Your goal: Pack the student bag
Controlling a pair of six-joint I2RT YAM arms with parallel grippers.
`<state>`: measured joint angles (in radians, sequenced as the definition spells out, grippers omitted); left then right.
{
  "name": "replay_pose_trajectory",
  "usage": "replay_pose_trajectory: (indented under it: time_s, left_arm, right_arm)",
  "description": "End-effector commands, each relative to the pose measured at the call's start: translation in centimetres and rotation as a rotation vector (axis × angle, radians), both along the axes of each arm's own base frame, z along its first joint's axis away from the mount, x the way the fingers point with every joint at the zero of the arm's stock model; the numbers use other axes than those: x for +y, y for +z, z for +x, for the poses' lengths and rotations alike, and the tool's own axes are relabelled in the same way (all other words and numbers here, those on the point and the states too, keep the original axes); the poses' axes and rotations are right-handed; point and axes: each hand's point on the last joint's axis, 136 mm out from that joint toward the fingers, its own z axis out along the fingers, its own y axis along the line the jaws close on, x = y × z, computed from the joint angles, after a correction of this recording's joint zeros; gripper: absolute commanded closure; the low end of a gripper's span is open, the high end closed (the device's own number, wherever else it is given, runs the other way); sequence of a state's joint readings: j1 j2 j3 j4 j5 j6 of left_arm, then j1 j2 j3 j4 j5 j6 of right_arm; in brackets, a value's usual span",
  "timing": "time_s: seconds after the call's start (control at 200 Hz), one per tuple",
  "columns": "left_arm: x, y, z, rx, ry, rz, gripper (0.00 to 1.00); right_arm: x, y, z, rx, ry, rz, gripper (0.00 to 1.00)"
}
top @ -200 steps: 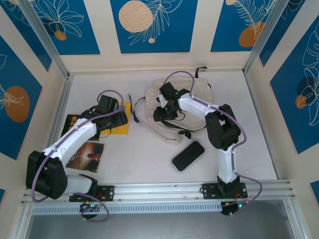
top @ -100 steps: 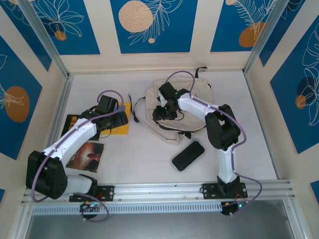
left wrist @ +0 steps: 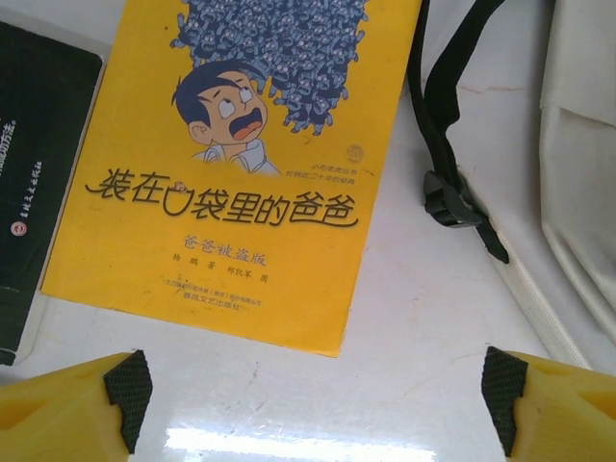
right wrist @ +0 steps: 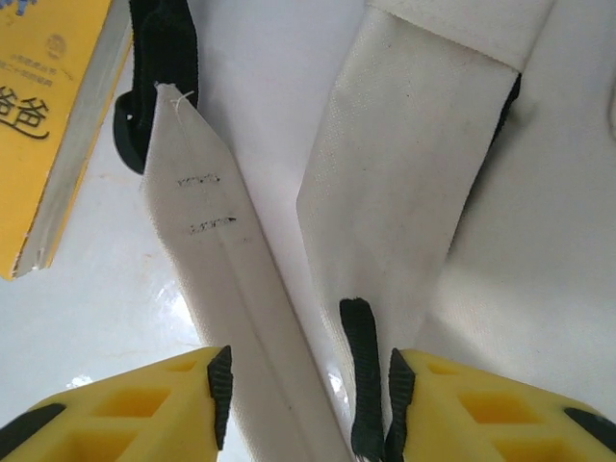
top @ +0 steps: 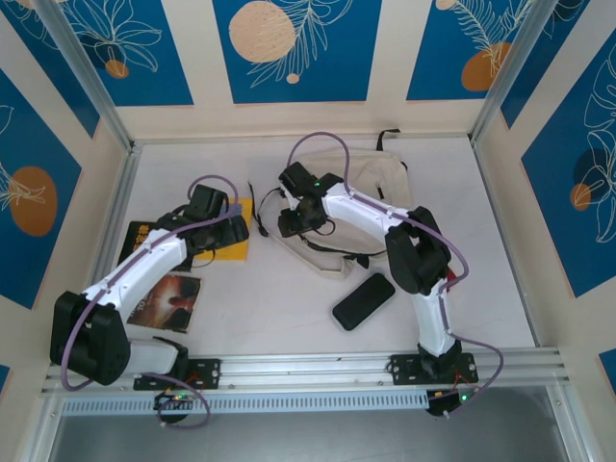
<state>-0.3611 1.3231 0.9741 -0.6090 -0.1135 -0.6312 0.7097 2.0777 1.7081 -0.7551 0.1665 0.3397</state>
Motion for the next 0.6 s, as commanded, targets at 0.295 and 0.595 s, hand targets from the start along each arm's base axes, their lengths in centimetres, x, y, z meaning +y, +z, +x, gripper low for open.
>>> replay_pose_trajectory:
  time_s: [0.295,0.595]
  left_arm:
    - [0.7,-0.3,-0.3,-0.001,0.024,-0.001,0.00]
    - [0.2,-0.4,-0.2,0.005,0.014,-0.020,0.00]
  right_arm:
    - [-1.8,-2.1,0.6,0.050,-0.062,-0.075,0.70]
    - [-1.3,-0.9,0.7,0.135,-0.127,0.093,0.74]
